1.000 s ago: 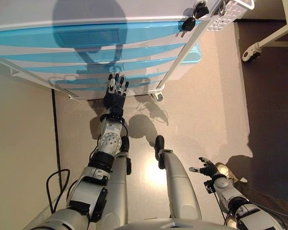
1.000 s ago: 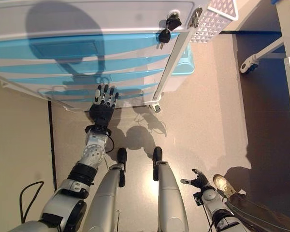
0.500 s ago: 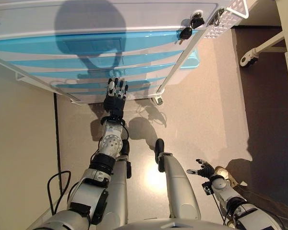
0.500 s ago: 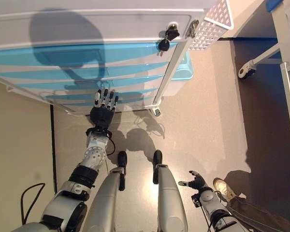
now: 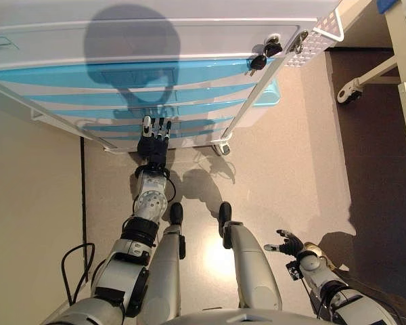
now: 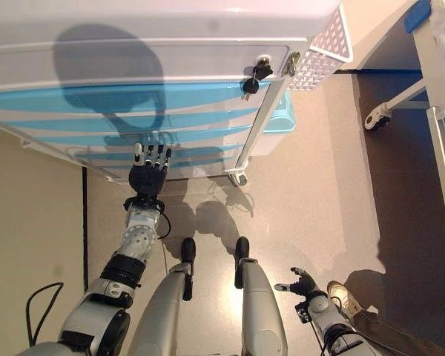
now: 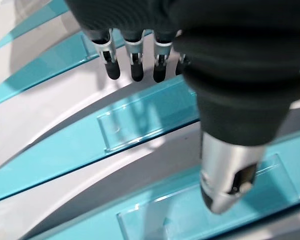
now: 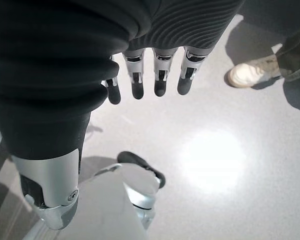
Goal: Open the drawer and pick up the medicine
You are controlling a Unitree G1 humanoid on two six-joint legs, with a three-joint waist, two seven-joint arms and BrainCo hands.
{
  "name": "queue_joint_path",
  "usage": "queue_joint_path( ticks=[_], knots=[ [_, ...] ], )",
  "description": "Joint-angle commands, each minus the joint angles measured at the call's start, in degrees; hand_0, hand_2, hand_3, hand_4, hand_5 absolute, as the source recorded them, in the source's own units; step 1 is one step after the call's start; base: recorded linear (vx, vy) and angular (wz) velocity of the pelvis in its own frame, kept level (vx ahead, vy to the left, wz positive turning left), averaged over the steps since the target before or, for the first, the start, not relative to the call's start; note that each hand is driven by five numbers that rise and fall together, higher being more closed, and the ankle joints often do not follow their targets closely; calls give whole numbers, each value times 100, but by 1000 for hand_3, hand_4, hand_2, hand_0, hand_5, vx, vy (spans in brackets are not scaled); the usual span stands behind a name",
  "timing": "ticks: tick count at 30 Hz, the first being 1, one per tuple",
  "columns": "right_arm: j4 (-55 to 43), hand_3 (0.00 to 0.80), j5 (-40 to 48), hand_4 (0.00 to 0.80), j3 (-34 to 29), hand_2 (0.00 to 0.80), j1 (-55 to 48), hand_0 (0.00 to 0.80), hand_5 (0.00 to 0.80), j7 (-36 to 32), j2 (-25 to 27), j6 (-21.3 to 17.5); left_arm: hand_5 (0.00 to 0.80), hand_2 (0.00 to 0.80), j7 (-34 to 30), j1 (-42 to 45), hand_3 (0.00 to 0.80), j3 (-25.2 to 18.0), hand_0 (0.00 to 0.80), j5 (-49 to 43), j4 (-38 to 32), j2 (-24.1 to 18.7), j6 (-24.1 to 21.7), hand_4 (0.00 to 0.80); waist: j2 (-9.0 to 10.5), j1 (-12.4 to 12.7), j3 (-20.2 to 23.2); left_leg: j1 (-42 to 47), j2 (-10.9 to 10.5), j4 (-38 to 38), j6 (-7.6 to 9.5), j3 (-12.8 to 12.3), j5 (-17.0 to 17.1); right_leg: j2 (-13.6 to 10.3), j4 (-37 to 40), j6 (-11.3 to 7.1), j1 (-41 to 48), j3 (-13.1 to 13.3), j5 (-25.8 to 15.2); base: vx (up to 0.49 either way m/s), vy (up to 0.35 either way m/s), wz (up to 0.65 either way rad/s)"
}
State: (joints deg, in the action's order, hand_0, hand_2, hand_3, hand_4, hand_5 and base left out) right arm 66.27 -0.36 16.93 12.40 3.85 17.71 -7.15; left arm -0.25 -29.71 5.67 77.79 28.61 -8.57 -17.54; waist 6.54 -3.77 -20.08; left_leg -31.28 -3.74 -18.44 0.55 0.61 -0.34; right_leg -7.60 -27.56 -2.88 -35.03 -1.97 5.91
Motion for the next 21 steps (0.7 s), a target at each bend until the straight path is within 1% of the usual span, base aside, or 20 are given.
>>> queue_joint_path(
  ticks=[1,12,13,14,15,16,17,18,19,21],
  knots=[
    [75,0,-97,0,240,0,-383,0,0,-59,282,-28,0,0,-597,-820,0,-470,0,-357,-873,-438,-560,0,-240,125,311,34,-273,-8,89,32,-284,-84,399,-238,41,-39,-581,0,0,0],
    [93,0,-236,0,311,0,-464,0,0,-90,298,3,0,0,-569,-1072,0,-446,0,-380,-688,-494,-551,0,-217,81,392,370,-259,262,97,-21,-236,-53,691,-266,341,8,-655,7,2,-2],
    [93,0,-237,0,311,0,-463,0,0,-90,298,3,69,69,-568,-1074,69,-446,69,-380,-688,-494,-551,69,-217,81,388,375,-258,265,97,-20,-235,-53,694,-266,347,7,-656,0,0,0],
    [81,0,-239,0,314,0,-472,0,0,-93,300,5,110,110,-550,-1100,110,-441,110,-393,-678,-492,-560,110,-226,72,398,406,-252,300,92,-21,-224,-50,710,-269,367,4,-655,0,0,0],
    [57,0,-229,0,312,0,-493,0,0,-94,290,6,191,191,-529,-1109,191,-444,191,-399,-670,-481,-562,191,-235,66,408,448,-246,346,89,-18,-210,-46,734,-277,398,6,-658,11,-4,-4],
    [67,0,-224,0,312,0,-521,0,0,-87,288,14,439,439,-500,-1170,439,-433,439,-404,-630,-478,-576,439,-243,41,430,467,-242,363,82,-15,-199,-47,747,-277,433,5,-653,15,-5,-4],
    [70,0,-228,0,327,0,-515,0,0,-87,281,23,546,546,-485,-1188,546,-431,546,-405,-604,-461,-575,546,-249,36,443,493,-242,375,79,-12,-197,-48,748,-278,450,0,-648,13,-8,-5],
    [65,0,-236,0,330,0,-522,0,0,-86,275,22,712,712,-462,-1200,712,-444,712,-412,-569,-452,-587,712,-250,34,449,513,-240,368,79,0,-203,-46,743,-277,473,9,-640,15,-5,-4],
    [67,0,-237,0,341,0,-522,0,0,-81,268,25,800,800,-441,-1229,800,-451,800,-400,-556,-438,-604,800,-253,28,450,529,-236,365,82,-4,-210,-49,732,-276,483,14,-637,17,-5,-5],
    [89,0,-234,0,345,0,-522,0,0,-79,261,34,800,800,-419,-1259,800,-441,800,-414,-536,-431,-619,800,-257,21,453,556,-235,355,88,-8,-224,-52,725,-278,515,17,-628,0,0,0]
  ],
)
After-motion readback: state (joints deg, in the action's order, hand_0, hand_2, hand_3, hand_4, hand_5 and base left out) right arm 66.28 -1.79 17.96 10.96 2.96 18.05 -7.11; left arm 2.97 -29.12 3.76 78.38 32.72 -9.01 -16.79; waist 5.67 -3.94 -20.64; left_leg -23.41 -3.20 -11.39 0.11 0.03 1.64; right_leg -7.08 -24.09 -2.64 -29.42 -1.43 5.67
